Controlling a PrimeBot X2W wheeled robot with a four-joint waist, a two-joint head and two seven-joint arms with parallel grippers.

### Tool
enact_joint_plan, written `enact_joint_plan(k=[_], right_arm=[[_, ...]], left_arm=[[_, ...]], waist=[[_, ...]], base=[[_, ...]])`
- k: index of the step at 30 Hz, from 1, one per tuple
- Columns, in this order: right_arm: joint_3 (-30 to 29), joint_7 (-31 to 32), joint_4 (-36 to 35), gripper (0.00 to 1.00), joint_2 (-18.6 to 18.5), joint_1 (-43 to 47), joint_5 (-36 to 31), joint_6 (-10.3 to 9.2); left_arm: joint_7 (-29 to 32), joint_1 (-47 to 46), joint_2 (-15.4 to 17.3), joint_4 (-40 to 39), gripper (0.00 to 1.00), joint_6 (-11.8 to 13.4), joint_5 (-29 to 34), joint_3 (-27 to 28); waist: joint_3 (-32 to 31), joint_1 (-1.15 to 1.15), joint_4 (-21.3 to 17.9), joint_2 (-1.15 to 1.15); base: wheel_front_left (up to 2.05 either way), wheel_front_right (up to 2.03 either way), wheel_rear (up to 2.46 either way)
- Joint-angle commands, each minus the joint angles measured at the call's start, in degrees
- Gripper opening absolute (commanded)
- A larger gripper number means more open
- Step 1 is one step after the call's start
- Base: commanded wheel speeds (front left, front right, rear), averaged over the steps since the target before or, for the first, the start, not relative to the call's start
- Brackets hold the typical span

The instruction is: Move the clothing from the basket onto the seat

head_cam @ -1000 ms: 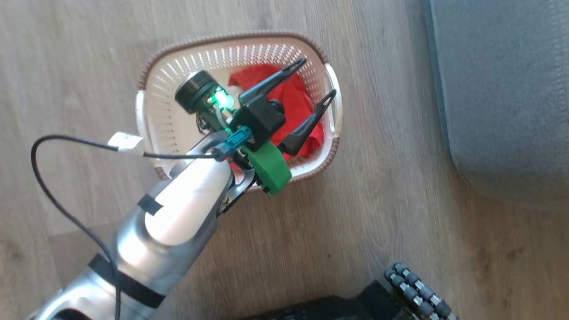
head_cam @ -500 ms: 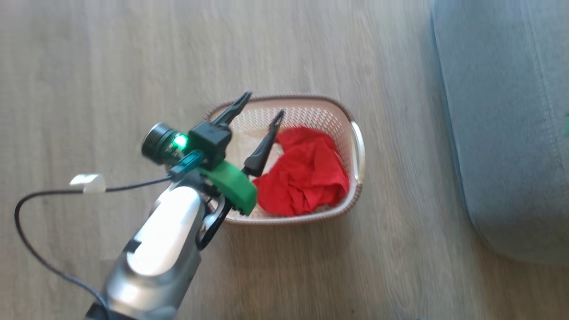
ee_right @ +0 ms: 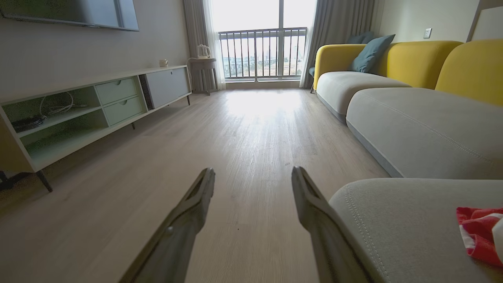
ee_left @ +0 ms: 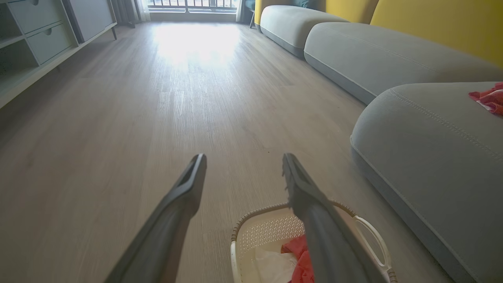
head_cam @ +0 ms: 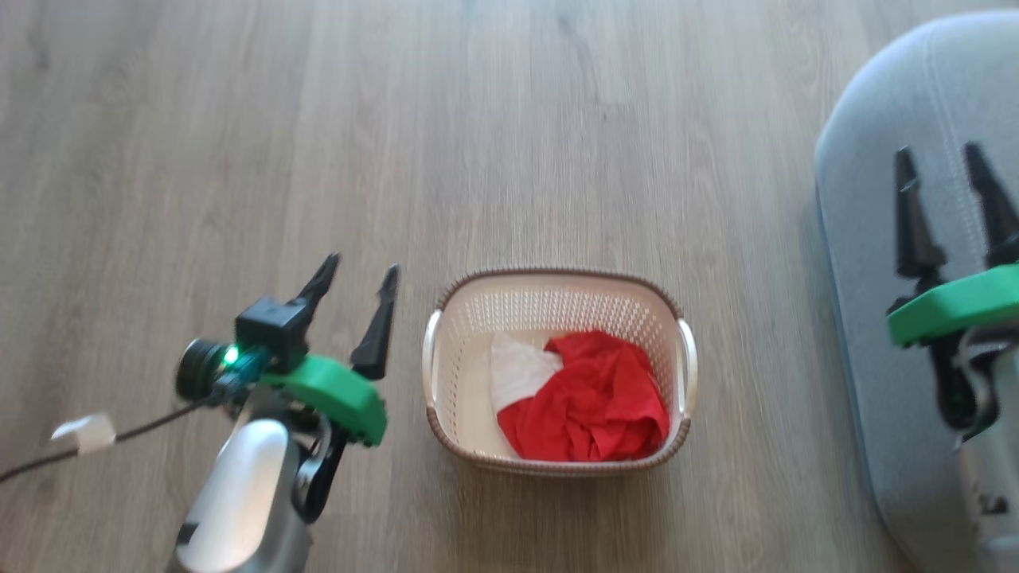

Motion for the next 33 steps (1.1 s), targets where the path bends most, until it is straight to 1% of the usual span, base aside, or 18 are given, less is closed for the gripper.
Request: enact_joint_plan(k=[1,7,12,16,25,33], right_arm=[[1.1,-0.4,-2.2,1.0,0.3,0.9,0.2,-0.02],[2.3,-0.4,-2.5,1.0,3.9,4.8,0.0,-0.02],[3.1,-0.4,-2.5,1.0,5.9,7.8,-1.7,-0.02],[3.0,-0.4,-2.5,1.0,7.4,10.2,-2.3,-0.02],[3.9,-0.4,-3.3,1.0,9.9,14.6,-3.7,-0.02],[4.0,-0.4,-3.9,1.0,10.7,16.1,-4.1,-0.02]], left_arm=[[-0.5,0.1,0.5,-2.0,1.0,0.4,0.6,3.1],[-0.5,5.3,0.6,-3.3,1.0,0.9,2.0,9.0],[-0.5,9.0,0.4,-5.5,1.0,1.0,3.5,12.4],[-0.5,11.7,-0.1,-7.9,1.0,1.6,4.2,15.1],[-0.5,16.2,-0.8,-11.9,1.0,2.5,5.0,19.2],[-0.5,18.5,-0.9,-13.1,1.0,2.6,5.3,20.3]], waist=[[-2.8,0.01,1.1,0.0],[-6.6,0.01,0.2,0.0],[-8.5,0.01,-0.8,0.0],[-9.5,0.01,-1.4,0.0],[-10.3,0.01,-2.1,0.0],[-10.4,0.01,-2.2,0.0]], base=[[0.0,0.0,0.0],[0.0,0.0,0.0],[0.0,0.0,0.0],[0.0,0.0,0.0],[0.0,0.0,0.0],[0.0,0.0,0.0]])
